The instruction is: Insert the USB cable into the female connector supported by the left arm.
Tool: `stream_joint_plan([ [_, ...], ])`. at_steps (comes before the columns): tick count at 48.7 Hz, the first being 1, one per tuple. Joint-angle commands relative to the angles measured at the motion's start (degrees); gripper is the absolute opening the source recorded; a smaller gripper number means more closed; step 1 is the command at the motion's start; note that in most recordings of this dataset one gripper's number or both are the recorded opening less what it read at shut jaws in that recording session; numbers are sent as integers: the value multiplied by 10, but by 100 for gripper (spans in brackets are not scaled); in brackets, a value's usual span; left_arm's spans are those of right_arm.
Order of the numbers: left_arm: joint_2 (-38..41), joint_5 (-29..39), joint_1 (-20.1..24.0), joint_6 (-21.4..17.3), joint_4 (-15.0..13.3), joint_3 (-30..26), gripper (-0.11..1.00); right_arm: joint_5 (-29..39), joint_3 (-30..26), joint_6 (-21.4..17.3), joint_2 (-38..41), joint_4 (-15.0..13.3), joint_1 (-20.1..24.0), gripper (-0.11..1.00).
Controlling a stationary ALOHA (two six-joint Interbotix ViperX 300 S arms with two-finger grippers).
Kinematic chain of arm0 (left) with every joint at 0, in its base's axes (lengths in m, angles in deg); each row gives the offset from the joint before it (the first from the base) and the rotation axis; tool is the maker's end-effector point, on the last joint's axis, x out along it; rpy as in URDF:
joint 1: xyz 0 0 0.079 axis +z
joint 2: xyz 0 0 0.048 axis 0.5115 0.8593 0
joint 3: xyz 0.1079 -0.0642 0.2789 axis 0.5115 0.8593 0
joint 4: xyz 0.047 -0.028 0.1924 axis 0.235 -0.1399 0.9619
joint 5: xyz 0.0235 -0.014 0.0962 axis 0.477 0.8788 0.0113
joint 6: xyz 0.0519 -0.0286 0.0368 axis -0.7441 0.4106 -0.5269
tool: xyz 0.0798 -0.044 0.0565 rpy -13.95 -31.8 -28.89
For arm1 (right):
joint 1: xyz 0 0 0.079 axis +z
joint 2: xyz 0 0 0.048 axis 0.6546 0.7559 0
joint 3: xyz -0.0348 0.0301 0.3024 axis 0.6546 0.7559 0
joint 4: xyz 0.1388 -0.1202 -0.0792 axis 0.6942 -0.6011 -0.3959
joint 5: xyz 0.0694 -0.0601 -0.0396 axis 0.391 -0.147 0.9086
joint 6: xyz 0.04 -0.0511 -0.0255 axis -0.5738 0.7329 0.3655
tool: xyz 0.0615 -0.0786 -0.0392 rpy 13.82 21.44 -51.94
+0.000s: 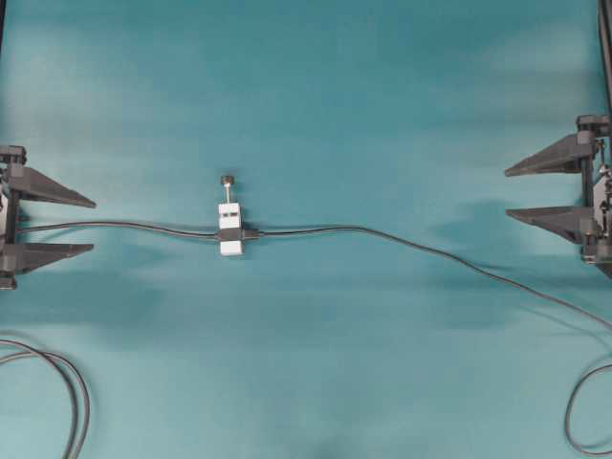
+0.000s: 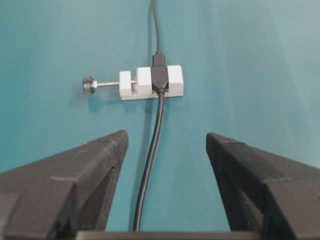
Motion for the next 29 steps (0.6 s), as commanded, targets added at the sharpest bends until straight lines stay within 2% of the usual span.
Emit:
stream_joint_plan([
  [1,3,-3,1,-17,2,-6,74,2,-12,1,3,-1,-1,67],
  [10,3,-15,1,-45,2,1,74,-4,-8,3,3,-3,-1,67],
  [29,3,-17,1,-44,2,1,74,5,-8,-1,3,-3,-1,67],
])
